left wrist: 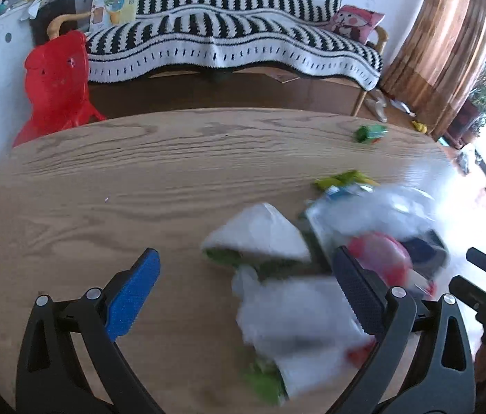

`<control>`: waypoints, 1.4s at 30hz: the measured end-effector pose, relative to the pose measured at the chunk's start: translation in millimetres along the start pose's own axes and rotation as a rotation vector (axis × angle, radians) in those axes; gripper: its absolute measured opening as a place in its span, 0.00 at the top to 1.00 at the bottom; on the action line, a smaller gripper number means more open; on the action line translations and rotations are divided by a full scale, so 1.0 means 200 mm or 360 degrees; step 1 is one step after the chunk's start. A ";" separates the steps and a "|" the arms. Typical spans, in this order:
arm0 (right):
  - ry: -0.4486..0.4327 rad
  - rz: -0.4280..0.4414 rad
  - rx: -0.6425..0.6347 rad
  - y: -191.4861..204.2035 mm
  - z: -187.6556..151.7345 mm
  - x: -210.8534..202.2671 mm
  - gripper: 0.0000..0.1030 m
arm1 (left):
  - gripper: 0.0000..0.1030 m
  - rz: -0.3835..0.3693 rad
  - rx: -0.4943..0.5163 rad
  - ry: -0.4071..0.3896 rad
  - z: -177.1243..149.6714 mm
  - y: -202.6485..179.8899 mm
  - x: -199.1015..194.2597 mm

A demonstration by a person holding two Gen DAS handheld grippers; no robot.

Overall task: Collect trash
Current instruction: 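Grasp the green paper bag with the left tool while the right tool grasps the silver foil, then carry both items to the black bin and open the left tool over it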

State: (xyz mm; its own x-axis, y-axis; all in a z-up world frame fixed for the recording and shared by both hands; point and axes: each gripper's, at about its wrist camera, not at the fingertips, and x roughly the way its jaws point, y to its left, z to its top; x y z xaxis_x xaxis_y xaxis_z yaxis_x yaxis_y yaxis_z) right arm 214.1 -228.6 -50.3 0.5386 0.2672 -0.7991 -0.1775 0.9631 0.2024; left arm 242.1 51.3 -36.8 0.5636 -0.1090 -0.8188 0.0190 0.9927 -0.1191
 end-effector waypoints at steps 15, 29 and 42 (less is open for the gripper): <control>0.0170 0.0127 0.0128 -0.13 0.10 0.28 0.56 | 0.42 -0.0102 -0.0010 0.0127 0.02 0.04 0.30; -0.0168 0.0207 0.0277 -0.47 -0.03 -0.25 0.69 | 0.49 0.0218 0.0062 -0.0223 0.14 -0.15 -0.14; -0.0388 -0.0434 0.0703 -1.47 -0.54 -0.97 0.69 | 0.49 -0.0563 0.0727 -0.0251 -0.17 -1.74 -0.37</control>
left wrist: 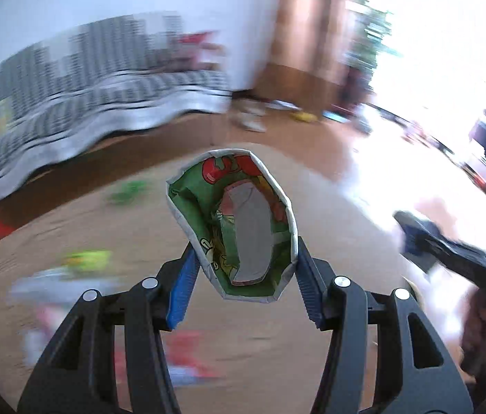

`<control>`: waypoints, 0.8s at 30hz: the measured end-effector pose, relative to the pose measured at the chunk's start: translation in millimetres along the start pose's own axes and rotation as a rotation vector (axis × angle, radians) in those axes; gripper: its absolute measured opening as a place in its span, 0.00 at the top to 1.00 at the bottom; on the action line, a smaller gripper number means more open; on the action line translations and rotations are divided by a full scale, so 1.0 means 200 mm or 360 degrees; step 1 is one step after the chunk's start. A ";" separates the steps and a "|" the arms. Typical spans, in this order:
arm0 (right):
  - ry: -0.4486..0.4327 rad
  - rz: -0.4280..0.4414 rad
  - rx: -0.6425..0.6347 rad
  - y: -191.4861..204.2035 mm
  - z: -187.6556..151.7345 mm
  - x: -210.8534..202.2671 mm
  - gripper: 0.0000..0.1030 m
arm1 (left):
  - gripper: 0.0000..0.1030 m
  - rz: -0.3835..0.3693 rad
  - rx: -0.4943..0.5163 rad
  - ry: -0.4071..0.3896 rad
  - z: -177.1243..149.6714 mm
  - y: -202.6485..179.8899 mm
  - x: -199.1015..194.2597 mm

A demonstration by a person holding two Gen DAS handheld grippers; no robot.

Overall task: Collect trash
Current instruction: 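Carry both items to the black bin and open the left tool over it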

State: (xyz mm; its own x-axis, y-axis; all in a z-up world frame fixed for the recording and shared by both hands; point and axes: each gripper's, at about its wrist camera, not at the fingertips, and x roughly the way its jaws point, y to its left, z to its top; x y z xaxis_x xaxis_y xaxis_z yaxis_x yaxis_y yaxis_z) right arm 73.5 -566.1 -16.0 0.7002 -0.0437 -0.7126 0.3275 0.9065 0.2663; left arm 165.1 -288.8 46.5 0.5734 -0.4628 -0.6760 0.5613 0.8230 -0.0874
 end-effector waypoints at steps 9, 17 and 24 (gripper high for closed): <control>0.0220 -0.0258 0.0391 -0.87 -0.17 0.05 0.69 | 0.49 -0.0554 0.0364 0.0300 -0.30 -0.97 0.40; 0.0391 -0.0330 0.0506 -1.12 -0.31 0.18 0.69 | 0.49 -0.0665 0.0384 0.0553 -0.54 -1.30 0.81; 0.0396 -0.0358 0.0539 -1.12 -0.28 0.22 0.69 | 0.49 -0.0671 0.0416 0.0634 -0.61 -1.42 0.99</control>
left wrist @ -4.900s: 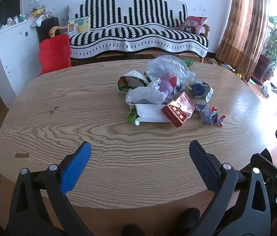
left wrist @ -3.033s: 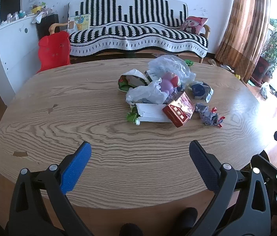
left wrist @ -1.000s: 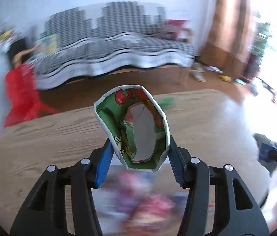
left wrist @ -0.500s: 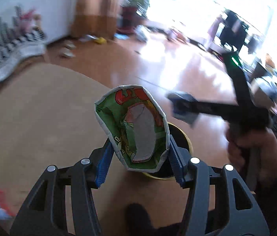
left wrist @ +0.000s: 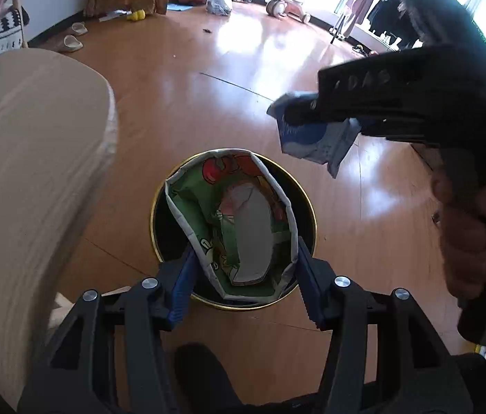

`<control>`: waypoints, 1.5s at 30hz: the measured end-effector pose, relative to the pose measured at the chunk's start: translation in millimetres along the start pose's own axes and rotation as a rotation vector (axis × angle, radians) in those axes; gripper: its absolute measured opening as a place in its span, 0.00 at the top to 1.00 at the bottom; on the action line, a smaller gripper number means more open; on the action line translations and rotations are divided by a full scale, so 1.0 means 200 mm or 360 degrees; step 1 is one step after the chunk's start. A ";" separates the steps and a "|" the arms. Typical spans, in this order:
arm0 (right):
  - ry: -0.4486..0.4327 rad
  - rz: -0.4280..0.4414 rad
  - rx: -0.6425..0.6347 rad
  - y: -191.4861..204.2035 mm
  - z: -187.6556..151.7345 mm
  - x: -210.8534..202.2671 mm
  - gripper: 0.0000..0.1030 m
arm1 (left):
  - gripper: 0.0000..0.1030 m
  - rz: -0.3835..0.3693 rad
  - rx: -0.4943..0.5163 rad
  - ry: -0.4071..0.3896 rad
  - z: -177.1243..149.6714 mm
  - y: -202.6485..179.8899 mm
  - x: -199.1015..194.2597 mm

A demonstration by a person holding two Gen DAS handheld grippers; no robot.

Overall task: Collect trash
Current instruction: 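Carry both items to the black bin and open the left tool over it, then open the right tool over the bin to drop the silver foil, then grasp the white tissue with the left tool while the right tool grasps more silver foil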

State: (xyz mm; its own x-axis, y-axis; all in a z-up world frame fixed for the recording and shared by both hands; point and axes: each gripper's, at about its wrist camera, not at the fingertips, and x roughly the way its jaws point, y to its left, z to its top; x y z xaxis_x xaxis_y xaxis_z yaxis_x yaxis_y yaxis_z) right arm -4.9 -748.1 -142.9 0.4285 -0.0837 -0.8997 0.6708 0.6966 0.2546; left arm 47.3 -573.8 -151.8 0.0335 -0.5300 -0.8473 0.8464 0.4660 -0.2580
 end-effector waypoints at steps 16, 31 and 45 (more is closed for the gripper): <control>0.0026 -0.0036 0.0044 -0.02 0.01 0.03 0.61 | 0.23 -0.0027 -0.0040 0.0003 0.00 0.00 -0.06; -0.0238 0.0113 -0.0254 0.69 -0.05 -0.28 0.26 | 0.10 0.0202 -0.0237 -0.0234 -0.25 0.39 -1.06; 0.0125 0.0860 -0.1087 2.22 -0.72 -0.29 0.25 | 0.09 0.0903 -0.0817 -0.0573 -1.12 1.51 -2.04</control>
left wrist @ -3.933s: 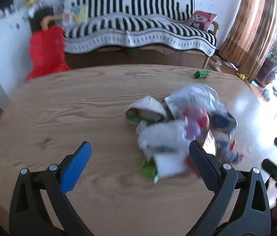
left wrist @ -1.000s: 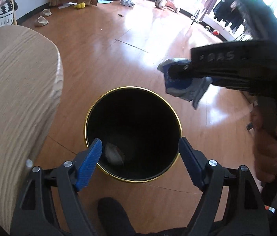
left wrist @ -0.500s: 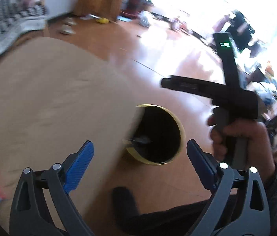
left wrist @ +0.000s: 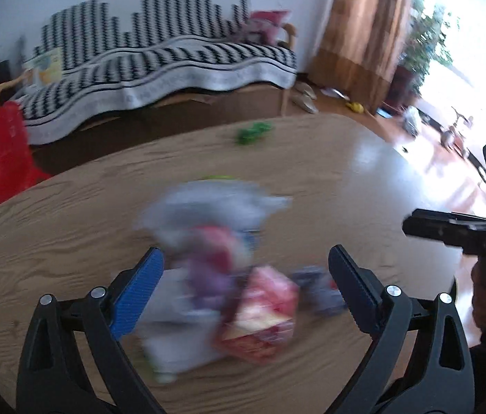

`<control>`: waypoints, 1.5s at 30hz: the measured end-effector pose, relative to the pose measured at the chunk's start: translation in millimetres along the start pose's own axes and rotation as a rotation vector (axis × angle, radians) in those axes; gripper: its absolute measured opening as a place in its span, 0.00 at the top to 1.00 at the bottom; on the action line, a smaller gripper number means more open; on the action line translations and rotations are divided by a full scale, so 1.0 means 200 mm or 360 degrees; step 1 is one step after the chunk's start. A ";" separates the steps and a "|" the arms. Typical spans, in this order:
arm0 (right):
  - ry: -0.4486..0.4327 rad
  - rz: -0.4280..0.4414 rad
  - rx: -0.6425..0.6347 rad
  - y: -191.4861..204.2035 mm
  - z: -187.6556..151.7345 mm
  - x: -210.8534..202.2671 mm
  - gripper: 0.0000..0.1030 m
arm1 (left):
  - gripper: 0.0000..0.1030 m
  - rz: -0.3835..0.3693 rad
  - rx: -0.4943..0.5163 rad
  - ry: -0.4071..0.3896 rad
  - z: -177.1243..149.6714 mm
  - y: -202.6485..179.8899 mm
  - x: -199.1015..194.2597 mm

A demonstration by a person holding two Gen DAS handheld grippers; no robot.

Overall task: Collect trash
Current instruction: 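Grasp the white tissue with the left tool while the right tool grasps more silver foil, then carry both to the bin and open both tools to drop them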

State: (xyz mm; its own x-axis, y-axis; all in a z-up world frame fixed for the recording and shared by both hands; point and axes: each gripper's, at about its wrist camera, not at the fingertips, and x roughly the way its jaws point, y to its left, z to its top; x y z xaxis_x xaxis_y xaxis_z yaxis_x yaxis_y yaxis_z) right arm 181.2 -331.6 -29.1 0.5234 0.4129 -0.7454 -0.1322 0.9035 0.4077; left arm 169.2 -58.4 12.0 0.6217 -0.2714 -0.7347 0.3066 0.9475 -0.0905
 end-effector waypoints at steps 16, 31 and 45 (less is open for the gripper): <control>0.0333 -0.0081 -0.0640 0.47 -0.23 0.40 0.43 | 0.09 0.0017 0.0218 0.0142 -0.28 0.34 0.15; 0.0351 -0.0199 -0.0693 0.43 -0.26 0.45 0.76 | 0.99 -0.0173 -0.0033 0.0274 -0.24 0.38 0.27; 0.0015 0.0003 -0.0366 0.21 -0.13 0.01 0.76 | 1.00 -0.0106 -0.0170 0.0019 -0.07 0.26 0.00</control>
State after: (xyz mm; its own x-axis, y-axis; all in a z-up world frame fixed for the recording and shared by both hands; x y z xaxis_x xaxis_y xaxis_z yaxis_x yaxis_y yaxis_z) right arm 153.7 -290.9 -27.3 0.5152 0.4147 -0.7500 -0.3224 0.9046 0.2787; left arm 175.3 -6.2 -2.2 0.5939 -0.3328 -0.7325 0.2681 0.9403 -0.2099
